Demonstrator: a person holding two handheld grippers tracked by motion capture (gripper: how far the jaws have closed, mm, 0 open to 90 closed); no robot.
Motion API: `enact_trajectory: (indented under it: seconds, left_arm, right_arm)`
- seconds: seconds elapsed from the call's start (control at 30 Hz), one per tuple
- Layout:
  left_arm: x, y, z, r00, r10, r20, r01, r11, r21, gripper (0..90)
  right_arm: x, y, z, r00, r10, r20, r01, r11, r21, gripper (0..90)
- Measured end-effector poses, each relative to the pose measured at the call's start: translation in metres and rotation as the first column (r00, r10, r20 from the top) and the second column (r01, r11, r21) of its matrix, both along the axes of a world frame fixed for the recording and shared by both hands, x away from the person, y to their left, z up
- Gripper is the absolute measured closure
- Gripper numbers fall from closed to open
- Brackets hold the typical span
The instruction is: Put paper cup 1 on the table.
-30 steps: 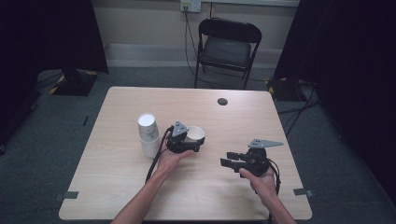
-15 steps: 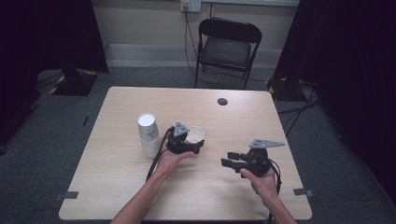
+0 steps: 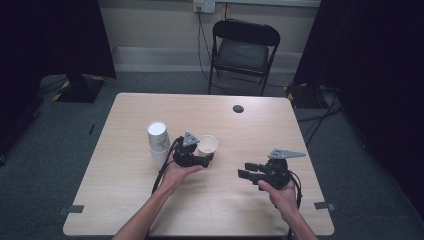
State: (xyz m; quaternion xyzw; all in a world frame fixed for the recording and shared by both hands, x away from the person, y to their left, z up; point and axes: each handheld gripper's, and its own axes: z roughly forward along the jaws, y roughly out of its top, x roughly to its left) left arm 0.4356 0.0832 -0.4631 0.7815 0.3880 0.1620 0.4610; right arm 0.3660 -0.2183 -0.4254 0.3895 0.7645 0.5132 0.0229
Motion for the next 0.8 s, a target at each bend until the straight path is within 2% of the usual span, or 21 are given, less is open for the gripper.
enact_trajectory:
  seconds: [0.1,0.23,0.33,0.4,0.5,0.6,0.67,0.73,0.8]
  left_arm:
    - [-0.005,0.005,0.007,0.9999,-0.003,0.017,0.003,0.9999,0.015,18.9]
    - [-0.011,0.009,0.015,0.9998,-0.011,0.019,0.011,0.9999,0.005,19.0]
    - [-0.019,0.009,0.019,0.9984,-0.026,0.05,0.024,0.9984,0.05,19.0]
    - [-0.023,0.01,0.023,0.9981,-0.029,0.055,0.026,0.9981,0.057,19.0]
    - [-0.029,0.012,0.028,0.998,-0.026,0.057,0.024,0.9987,0.045,19.4]
    - [-0.034,0.015,0.032,0.998,-0.044,0.046,0.043,0.9989,0.016,24.8]
    - [-0.038,0.015,0.035,0.9971,-0.032,0.068,0.03,0.9989,0.037,25.4]
    - [-0.04,0.015,0.038,0.9974,-0.051,0.052,0.05,0.9986,0.017,25.3]
    - [-0.044,0.015,0.042,0.9952,-0.035,0.092,0.033,0.999,0.03,25.9]
  right_arm:
    - [0.0,0.0,-0.001,1.0,0.001,0.001,-0.001,1.0,-0.003,49.7]
    - [0.0,-0.001,-0.001,1.0,0.0,0.004,0.0,1.0,-0.002,49.7]
    - [-0.001,-0.001,-0.001,1.0,0.0,0.003,0.0,1.0,-0.003,49.6]
    - [-0.001,-0.002,-0.001,1.0,-0.001,0.001,0.001,1.0,-0.001,49.6]
    - [-0.002,-0.002,-0.002,1.0,-0.001,0.001,0.001,1.0,-0.003,49.6]
    - [-0.002,-0.002,-0.002,1.0,-0.001,-0.002,0.001,1.0,-0.003,49.6]
    - [-0.002,-0.002,-0.003,1.0,-0.002,-0.003,0.002,1.0,-0.001,49.6]
    - [-0.002,-0.002,-0.004,1.0,0.003,-0.003,-0.003,1.0,-0.003,49.5]
    - [-0.002,-0.001,-0.005,1.0,0.006,-0.006,-0.006,1.0,-0.004,49.5]
